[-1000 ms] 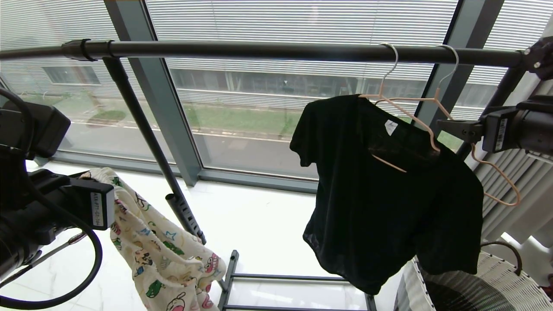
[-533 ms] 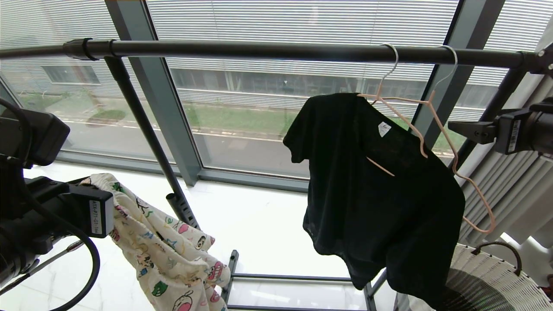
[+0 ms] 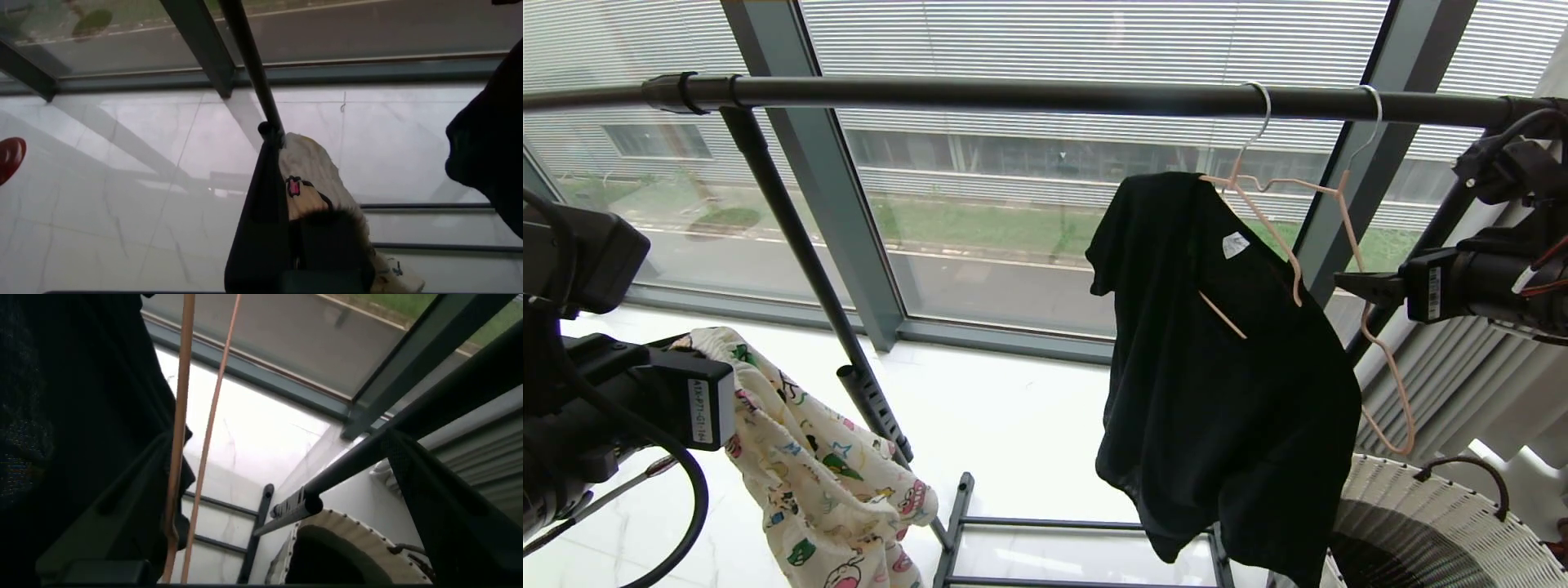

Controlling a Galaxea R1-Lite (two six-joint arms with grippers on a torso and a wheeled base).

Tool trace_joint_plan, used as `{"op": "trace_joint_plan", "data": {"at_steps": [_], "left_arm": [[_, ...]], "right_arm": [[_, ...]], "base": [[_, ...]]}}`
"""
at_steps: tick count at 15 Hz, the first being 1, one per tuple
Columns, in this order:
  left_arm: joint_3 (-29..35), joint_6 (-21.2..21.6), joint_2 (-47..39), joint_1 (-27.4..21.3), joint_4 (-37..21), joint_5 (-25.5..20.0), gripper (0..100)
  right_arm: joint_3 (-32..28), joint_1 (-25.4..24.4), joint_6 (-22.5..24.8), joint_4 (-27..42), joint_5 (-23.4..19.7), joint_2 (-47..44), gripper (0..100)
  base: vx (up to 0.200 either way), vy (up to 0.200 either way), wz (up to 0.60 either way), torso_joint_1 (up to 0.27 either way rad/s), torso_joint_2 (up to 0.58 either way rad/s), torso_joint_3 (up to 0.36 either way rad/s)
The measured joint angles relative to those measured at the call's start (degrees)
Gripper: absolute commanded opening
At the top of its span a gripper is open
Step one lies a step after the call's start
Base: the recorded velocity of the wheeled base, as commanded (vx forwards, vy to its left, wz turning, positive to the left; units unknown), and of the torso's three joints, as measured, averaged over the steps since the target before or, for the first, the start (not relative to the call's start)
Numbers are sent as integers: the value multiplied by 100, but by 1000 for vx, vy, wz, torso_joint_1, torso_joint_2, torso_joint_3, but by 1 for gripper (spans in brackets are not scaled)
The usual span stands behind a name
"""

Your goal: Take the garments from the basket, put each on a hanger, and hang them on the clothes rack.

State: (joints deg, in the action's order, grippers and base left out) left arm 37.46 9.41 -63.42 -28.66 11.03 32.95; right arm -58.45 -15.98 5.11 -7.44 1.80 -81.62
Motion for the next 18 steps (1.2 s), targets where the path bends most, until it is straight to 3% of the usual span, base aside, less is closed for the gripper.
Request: {"op": "trace_joint_plan", "data": {"at_steps": [4, 18], "left_arm": [[-4, -2, 5, 2, 0, -2, 0], [-21, 0, 77, 0, 2, -2, 0]], "right_arm": [[99, -13, 24, 11, 367, -121, 100], [251, -177, 17, -13, 161, -190, 100]], "base": [[0, 0, 0, 0, 0, 0], [0, 0, 0, 0, 0, 0]]}}
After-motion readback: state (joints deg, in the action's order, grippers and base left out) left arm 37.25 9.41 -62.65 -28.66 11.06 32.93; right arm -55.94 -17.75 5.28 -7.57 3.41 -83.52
